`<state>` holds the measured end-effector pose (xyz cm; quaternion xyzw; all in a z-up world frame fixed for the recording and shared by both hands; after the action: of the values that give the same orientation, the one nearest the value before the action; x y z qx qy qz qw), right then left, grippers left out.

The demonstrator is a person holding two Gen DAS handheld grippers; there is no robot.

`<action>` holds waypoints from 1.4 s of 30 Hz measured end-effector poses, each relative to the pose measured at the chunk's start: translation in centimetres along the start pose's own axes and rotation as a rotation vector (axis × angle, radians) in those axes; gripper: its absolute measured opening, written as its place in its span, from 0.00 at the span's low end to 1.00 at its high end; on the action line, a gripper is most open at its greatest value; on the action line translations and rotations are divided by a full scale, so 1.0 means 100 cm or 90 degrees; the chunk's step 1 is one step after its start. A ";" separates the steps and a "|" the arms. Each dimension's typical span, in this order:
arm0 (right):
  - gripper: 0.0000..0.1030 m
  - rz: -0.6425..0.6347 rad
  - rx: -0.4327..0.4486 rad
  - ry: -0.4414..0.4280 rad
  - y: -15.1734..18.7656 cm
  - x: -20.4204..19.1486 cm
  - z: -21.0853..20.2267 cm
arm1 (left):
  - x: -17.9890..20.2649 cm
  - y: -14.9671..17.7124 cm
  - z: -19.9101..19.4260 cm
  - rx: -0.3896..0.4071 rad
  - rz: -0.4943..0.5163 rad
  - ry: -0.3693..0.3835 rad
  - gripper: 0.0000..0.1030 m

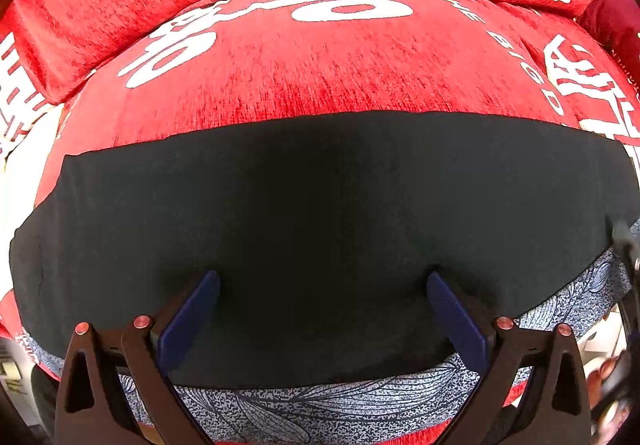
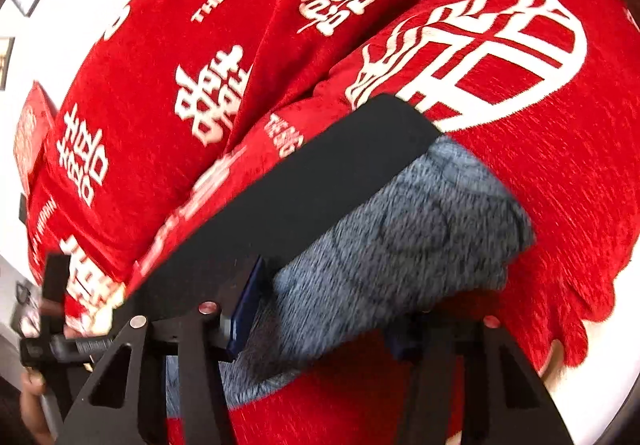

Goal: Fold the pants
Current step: 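Grasp the patterned edge with the right gripper and lift it up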

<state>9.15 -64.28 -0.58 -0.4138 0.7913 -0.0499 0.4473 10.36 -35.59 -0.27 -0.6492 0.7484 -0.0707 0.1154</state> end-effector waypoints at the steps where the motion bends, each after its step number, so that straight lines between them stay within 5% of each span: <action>1: 0.54 0.004 -0.002 -0.001 -0.005 -0.001 0.003 | 0.000 0.000 0.000 -0.001 0.000 0.001 1.00; 2: 0.52 -0.004 -0.010 0.006 -0.009 -0.003 0.006 | 0.000 0.000 0.000 -0.002 0.001 0.001 1.00; 3: 0.31 -0.019 -0.023 0.017 -0.012 -0.008 0.010 | -0.001 0.000 0.000 -0.001 0.003 0.002 1.00; 4: 0.23 -0.035 -0.041 0.017 -0.014 -0.014 0.013 | -0.001 0.000 0.000 -0.001 0.005 0.002 1.00; 6: 0.19 -0.071 -0.030 0.023 -0.013 -0.029 0.004 | -0.001 0.000 0.001 0.000 0.006 0.003 1.00; 16: 0.19 -0.255 0.033 0.015 0.005 -0.129 -0.041 | -0.003 -0.001 0.001 0.004 0.012 0.009 1.00; 23: 0.18 -0.345 0.033 0.030 0.036 -0.190 -0.043 | -0.021 0.000 -0.011 0.003 0.031 0.056 1.00; 31: 0.18 -0.476 0.037 0.035 0.093 -0.269 -0.027 | -0.122 0.009 -0.057 0.090 -0.029 0.089 1.00; 35: 0.18 -0.565 0.014 0.064 0.140 -0.298 0.003 | -0.189 0.025 -0.052 0.084 -0.108 0.094 1.00; 42: 0.18 -0.767 -0.057 0.163 0.237 -0.308 0.068 | -0.251 0.060 -0.025 0.045 -0.193 0.104 1.00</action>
<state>7.68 -25.28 5.22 -0.7974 0.4668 -0.3097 0.2243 7.27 -10.07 2.64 -0.7422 0.6460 -0.1662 0.0648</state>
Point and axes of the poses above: each gripper's, at about its wrist camera, not at the fingertips, and z roughly the way its jaws point, x to its right, y to its underside, the point moved 1 cm from there along z, roughly the way its jaws point, and after that the axes turned 6 degrees about z, right-handed, at the moved point
